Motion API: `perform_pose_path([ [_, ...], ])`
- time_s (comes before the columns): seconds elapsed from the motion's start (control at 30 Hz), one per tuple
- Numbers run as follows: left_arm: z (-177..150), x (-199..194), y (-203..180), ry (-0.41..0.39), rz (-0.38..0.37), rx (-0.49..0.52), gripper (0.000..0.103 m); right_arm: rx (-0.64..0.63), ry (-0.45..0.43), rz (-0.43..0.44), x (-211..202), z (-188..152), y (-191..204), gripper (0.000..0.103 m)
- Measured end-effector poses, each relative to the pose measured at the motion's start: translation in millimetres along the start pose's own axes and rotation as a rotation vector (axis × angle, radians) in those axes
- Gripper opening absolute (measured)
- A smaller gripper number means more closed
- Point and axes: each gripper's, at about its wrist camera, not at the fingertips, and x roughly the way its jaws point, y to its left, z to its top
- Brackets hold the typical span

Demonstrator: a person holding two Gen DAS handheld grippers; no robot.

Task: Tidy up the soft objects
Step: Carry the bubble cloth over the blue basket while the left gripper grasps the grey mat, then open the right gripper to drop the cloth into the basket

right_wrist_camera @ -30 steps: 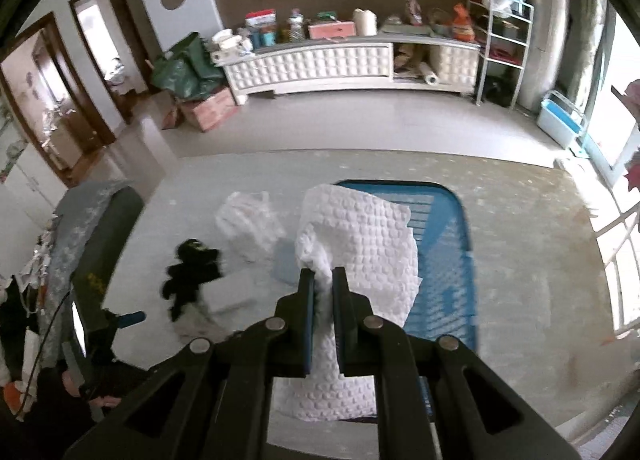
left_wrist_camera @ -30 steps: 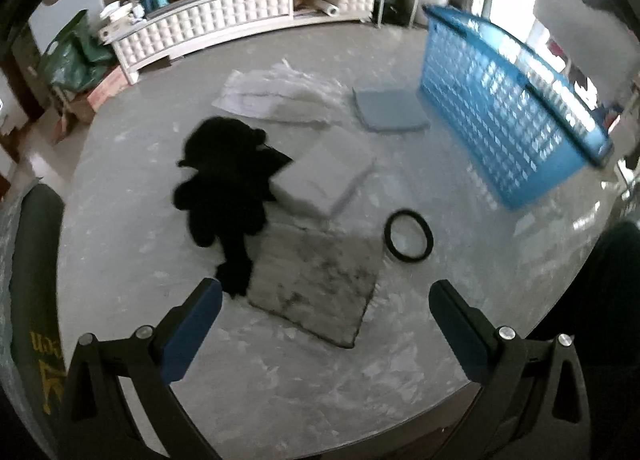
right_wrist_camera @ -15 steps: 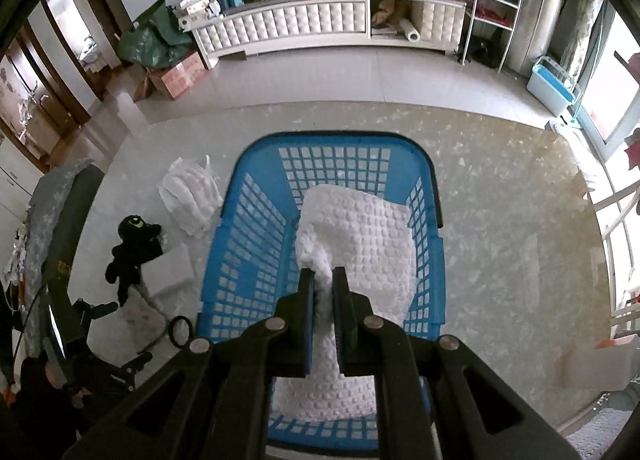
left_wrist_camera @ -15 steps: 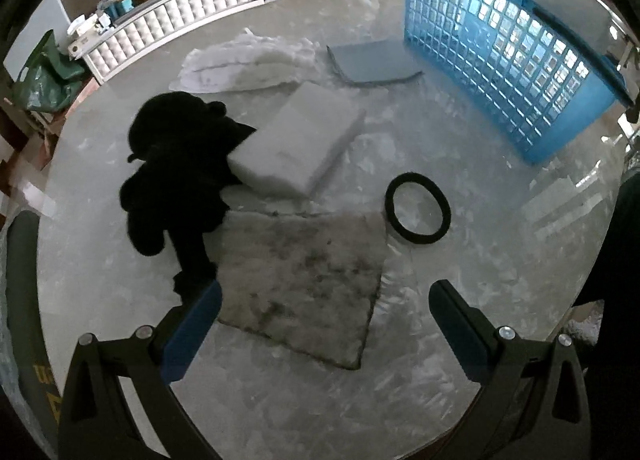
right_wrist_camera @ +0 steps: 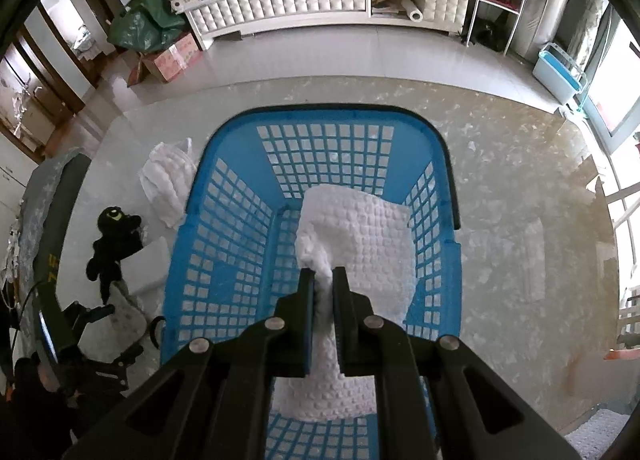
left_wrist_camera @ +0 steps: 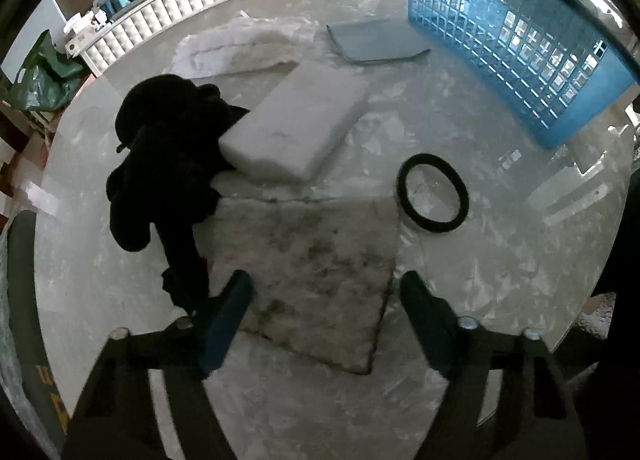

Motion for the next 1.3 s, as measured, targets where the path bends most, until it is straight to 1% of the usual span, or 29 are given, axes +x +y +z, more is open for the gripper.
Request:
perform_pose_path([
  [0.1, -0.9, -4.2, -3.2, -0.005, 0.004, -0.013, 0.059, 0.0, 0.03, 0.0, 12.3, 3.3, -2.0, 0.008],
  [0.17, -2.0, -6.4, -5.0, -0.007, 0.004, -0.01, 0.051, -0.004, 0.048, -0.011, 20.3, 5.2, -0.2, 0.008],
  [0.23, -3.6, -8.8, -7.9, -0.012, 0.005, -0.009, 0.03, -0.011, 0.072, -0.032, 30.4, 8.4, 1.5, 0.008],
  [0.3, -6.7, -13.2, -9.4, -0.02, 0.013, -0.006, 0.021, -0.02, 0.1, -0.047, 42.2, 12.3, 5.1, 0.009],
  [0.37, -9.4, -16.2, -7.2, -0.028, 0.036, -0.025, 0.021, -0.033, 0.126, -0.055, 54.7, 16.3, 9.1, 0.009],
  [0.53, -16.0, -20.6, 1.1, -0.044, 0.009, -0.06, 0.014, -0.053, 0.188, -0.064, 86.3, 24.7, 15.7, 0.009],
  [0.63, -16.0, -19.7, 7.5, -0.043, -0.001, -0.08, 0.013, -0.063, 0.206, -0.056, 96.4, 25.6, 20.4, 0.01],
  [0.77, -15.5, -18.7, 13.6, -0.046, -0.036, -0.124, 0.013, -0.063, 0.223, -0.037, 102.1, 25.9, 19.7, 0.015],
  [0.83, -16.3, -20.1, 14.1, -0.051, -0.039, -0.127, 0.013, -0.069, 0.213, -0.031, 98.7, 26.5, 17.3, 0.022],
  [0.87, -16.7, -20.3, 14.0, -0.052, -0.039, -0.127, 0.013, -0.074, 0.212, -0.04, 97.2, 25.8, 15.6, 0.033],
  [0.9, -17.2, -21.6, 13.7, -0.055, -0.041, -0.128, 0.013, -0.071, 0.206, -0.044, 95.0, 26.1, 12.0, 0.048],
  [0.97, -15.8, -23.3, 15.5, -0.062, -0.045, -0.134, 0.013, -0.061, 0.201, -0.04, 89.2, 27.5, 4.4, 0.051],
  [1.03, -14.8, -26.5, 15.7, -0.068, -0.052, -0.138, 0.013, -0.047, 0.189, -0.014, 79.8, 27.1, -4.2, 0.057],
  [1.1, -15.2, -33.1, 15.1, -0.075, -0.057, -0.148, 0.013, -0.056, 0.164, -0.047, 66.9, 25.0, -10.0, 0.066],
  [1.13, -16.0, -35.9, 16.6, -0.077, -0.061, -0.155, 0.013, -0.064, 0.145, -0.065, 59.2, 24.2, -12.4, 0.069],
  [1.17, -16.4, -38.8, 16.8, -0.079, -0.065, -0.164, 0.013, -0.063, 0.129, -0.071, 51.7, 23.6, -14.6, 0.075],
  [1.2, -17.3, -42.0, 17.2, -0.081, -0.073, -0.176, 0.013, -0.059, 0.117, -0.067, 45.6, 22.2, -16.1, 0.08],
  [1.23, -18.4, -46.0, 17.4, -0.085, -0.086, -0.187, 0.013, -0.053, 0.103, -0.057, 39.0, 18.2, -18.2, 0.083],
  [1.3, -20.0, -54.5, 16.9, -0.097, -0.099, -0.204, 0.013, -0.049, 0.068, -0.05, 20.1, 11.4, -21.0, 0.091],
])
